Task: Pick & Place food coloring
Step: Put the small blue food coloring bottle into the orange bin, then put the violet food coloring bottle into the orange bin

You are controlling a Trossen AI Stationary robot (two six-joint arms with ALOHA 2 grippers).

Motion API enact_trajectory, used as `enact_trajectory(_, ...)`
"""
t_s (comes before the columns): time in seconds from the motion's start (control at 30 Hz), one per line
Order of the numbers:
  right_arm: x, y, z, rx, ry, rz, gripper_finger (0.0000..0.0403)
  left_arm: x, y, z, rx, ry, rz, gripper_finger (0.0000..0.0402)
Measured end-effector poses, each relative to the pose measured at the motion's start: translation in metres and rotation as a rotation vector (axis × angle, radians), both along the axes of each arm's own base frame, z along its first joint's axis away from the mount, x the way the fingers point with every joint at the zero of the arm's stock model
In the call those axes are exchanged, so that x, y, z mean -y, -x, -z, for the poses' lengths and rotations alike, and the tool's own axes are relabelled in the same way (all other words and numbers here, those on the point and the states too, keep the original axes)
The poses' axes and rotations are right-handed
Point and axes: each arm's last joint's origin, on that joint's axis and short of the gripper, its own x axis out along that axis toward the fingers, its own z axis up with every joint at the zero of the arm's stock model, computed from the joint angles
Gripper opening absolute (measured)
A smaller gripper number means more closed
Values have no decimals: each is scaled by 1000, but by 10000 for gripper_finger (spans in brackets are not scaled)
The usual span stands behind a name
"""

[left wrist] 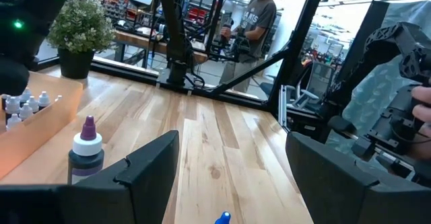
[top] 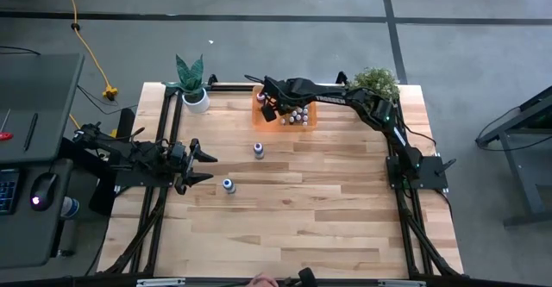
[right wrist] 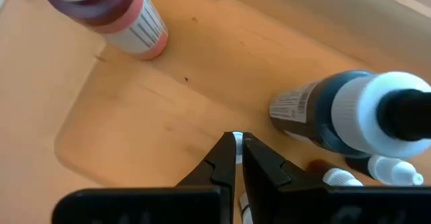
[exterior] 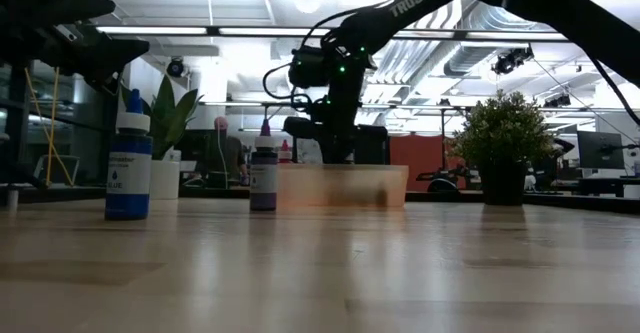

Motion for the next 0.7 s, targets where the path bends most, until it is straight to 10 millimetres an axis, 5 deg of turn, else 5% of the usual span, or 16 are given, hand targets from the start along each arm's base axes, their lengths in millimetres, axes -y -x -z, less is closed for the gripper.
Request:
enact_trajectory(0.37, -1, 0, 0, 2, -25, -18, 17, 0, 0, 0, 0, 0, 0, 271)
enact_trajectory(0.7, -3, -1, 0, 1, -26, -22, 74, 0, 0, 0, 0, 0, 0, 271)
